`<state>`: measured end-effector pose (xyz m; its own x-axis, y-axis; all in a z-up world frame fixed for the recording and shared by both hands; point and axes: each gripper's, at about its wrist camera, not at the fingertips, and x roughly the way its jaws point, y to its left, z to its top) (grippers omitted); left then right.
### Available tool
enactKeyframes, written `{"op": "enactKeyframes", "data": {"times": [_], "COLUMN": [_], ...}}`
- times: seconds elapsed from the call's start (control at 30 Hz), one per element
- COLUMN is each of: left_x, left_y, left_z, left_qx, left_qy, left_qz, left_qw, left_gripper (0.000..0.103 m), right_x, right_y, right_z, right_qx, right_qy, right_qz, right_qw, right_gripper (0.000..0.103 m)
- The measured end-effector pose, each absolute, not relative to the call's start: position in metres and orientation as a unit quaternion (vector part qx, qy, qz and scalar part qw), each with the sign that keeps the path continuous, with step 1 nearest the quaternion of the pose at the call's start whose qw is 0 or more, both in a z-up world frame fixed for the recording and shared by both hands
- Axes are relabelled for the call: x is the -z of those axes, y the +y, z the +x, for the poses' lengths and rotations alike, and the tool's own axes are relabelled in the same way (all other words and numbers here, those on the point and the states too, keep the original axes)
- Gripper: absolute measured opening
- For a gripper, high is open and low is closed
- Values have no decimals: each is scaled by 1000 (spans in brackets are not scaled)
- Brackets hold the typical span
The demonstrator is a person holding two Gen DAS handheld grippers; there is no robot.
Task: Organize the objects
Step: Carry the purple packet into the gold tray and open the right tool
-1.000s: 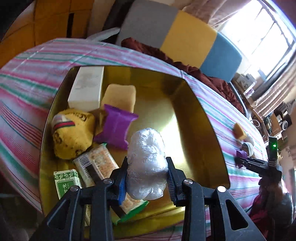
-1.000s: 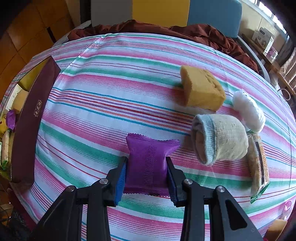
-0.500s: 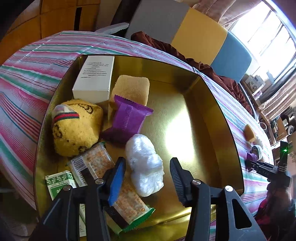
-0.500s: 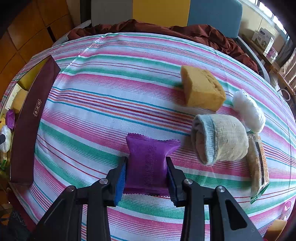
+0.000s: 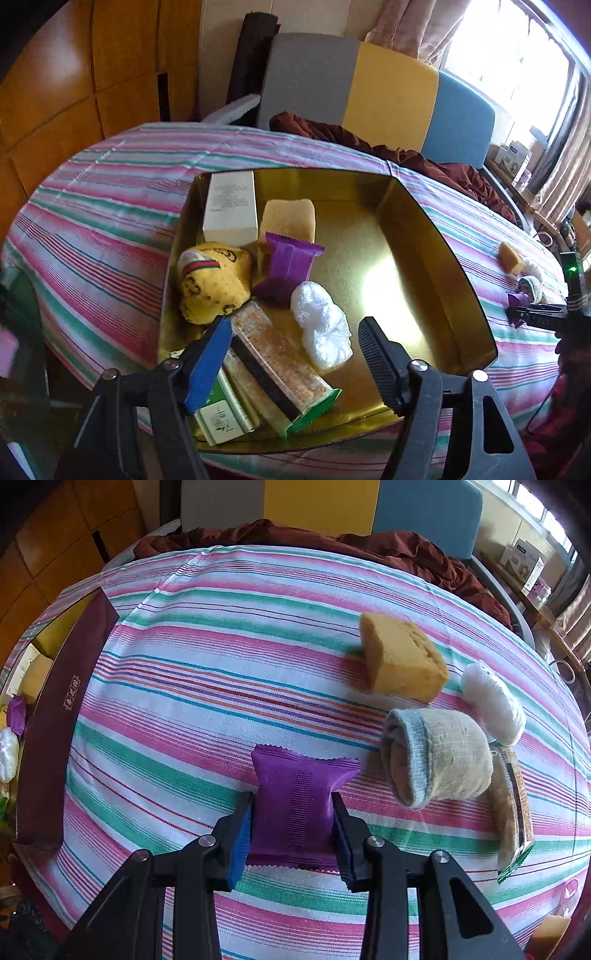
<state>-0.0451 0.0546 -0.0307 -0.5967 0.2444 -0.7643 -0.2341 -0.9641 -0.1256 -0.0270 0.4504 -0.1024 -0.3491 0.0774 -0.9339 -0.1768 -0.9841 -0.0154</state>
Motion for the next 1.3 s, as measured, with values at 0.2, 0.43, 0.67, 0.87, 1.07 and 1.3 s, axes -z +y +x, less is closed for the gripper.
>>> {"op": "enactKeyframes", "data": {"times": [0.2, 0.43, 0.67, 0.87, 1.07, 1.3], "left_x": [18, 16, 19, 20, 26, 29], "left_y": [48, 40, 20, -4, -17, -15], "left_z": [-37, -37, -40, -42, -43, -42], "left_qx": [-910, -916, -916, -920, -918, -918], "left_qy": [3, -1, -35, -58, -75, -69], "left_qz": [-396, -383, -387, -379, -381, -380], "left_qw": [127, 121, 101, 83, 77, 89], "left_gripper": [85, 89, 90, 90, 90, 90], "right_x": [94, 49, 9, 33, 72, 86], "right_y": [434, 386, 292, 222, 178, 165], "right_z": [-20, -12, -28, -48, -63, -61], "right_qx": [-827, -860, -881, -856, -823, -806], "right_qy": [53, 77, 46, 13, -20, -2], "right_qz": [-554, -504, -463, -496, -545, -562], "right_qw": [80, 20, -81, -144, -158, -186], "right_gripper": [38, 38, 38, 39, 39, 46]}}
